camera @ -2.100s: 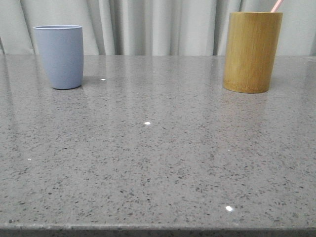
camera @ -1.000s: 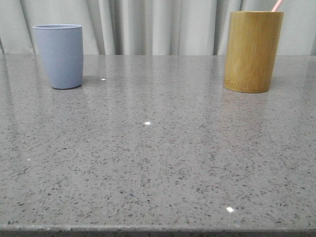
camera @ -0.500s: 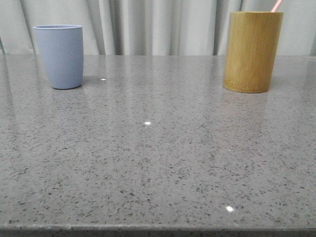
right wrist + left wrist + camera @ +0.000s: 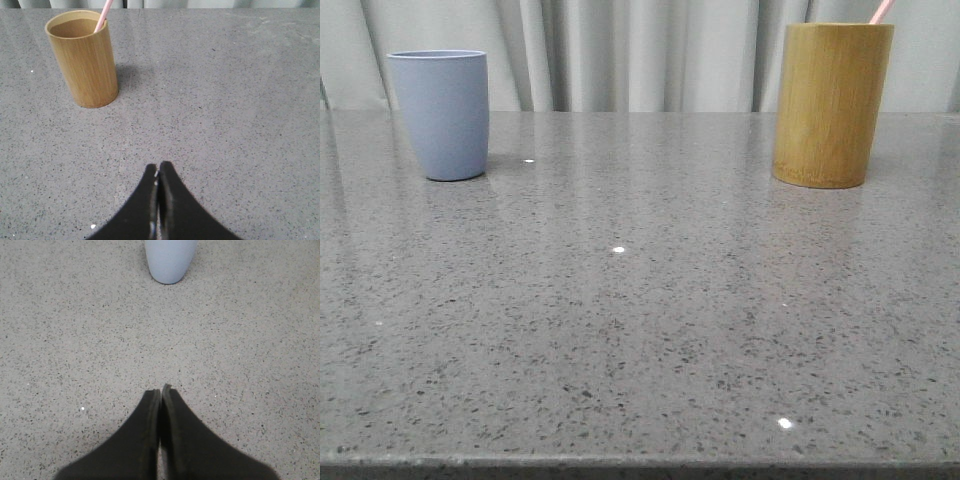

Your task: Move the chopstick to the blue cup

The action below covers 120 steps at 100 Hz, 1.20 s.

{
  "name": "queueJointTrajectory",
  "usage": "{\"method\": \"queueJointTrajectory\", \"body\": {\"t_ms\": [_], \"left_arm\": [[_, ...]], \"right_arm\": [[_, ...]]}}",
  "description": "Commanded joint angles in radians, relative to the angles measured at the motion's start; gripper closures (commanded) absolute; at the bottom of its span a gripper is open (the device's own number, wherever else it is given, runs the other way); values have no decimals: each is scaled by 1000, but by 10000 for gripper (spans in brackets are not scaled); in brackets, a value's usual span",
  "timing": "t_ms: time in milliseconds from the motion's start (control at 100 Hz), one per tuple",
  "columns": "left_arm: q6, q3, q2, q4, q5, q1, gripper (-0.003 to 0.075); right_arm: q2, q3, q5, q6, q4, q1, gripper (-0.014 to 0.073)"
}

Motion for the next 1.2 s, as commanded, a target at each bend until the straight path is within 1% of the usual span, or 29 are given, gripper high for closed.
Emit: {"method": "queueJointTrajectory", "body": {"t_ms": [0, 170, 230, 260, 300, 370, 380, 390, 420, 430, 440, 450, 460, 490, 500, 540, 560, 590, 630, 770, 950, 1090, 1190], "left_arm": [[-4, -34, 10, -23, -53, -7, 739], [-4, -34, 10, -25, -55, -7, 734], [-4, -34, 10, -28, -55, -7, 709], [-4, -34, 10, -33, -55, -7, 676], [-4, -34, 10, -35, -55, -7, 633], [-4, -34, 10, -38, -57, -7, 509], [-4, -34, 10, -38, -57, -7, 477], [-4, -34, 10, -38, -57, -7, 461], [-4, -34, 10, -38, -57, -7, 369], [-4, -34, 10, -38, -57, -7, 349], [-4, -34, 10, -38, -57, -7, 329], [-4, -34, 10, -38, -57, -7, 289], [-4, -34, 10, -38, -57, -7, 269], [-4, -34, 10, -38, -57, -7, 171], [-4, -34, 10, -38, -57, -7, 153], [-4, -34, 10, -38, -59, -7, 60], [-4, -34, 10, -38, -62, -7, 24], [-4, -34, 10, -38, -70, -7, -4], [-4, -34, 10, -38, -86, -7, 11], [-4, -34, 10, -42, -102, -7, 66], [-2, -44, 30, -127, -153, -7, 116], [4, -105, 125, -143, -151, -7, 133], [10, -169, 228, -143, -156, -7, 135]], "right_arm": [[16, -33, -63, -8, -3, -4, 662], [16, -33, -63, -8, -3, -4, 645], [16, -33, -63, -8, -3, -4, 592], [16, -33, -63, -8, -3, -4, 557], [16, -33, -63, -8, -3, -4, 489], [16, -33, -63, -8, -3, -4, 342], [16, -33, -63, -8, -3, -4, 326], [16, -33, -63, -8, -3, -4, 293], [16, -33, -63, -8, -3, -4, 225], [16, -33, -63, -8, -3, -4, 193], [16, -33, -63, -8, -3, -4, 176], [16, -33, -63, -8, -3, -4, 160], [16, -33, -63, -8, -3, -4, 130], [16, -33, -63, -8, -3, -4, 74], [16, -33, -63, -8, -3, -4, 49], [16, -33, -63, -8, -3, -4, -2], [16, -33, -64, -8, -3, -4, -24], [16, -33, -66, -8, -3, -4, -45], [16, -33, -66, -8, -3, -4, -58], [16, -33, -66, -8, -3, -4, -52], [16, -33, -69, -8, -3, -4, -52], [16, -33, -78, -8, -3, -4, -52], [16, -33, -84, -8, -3, -4, -52]]}}
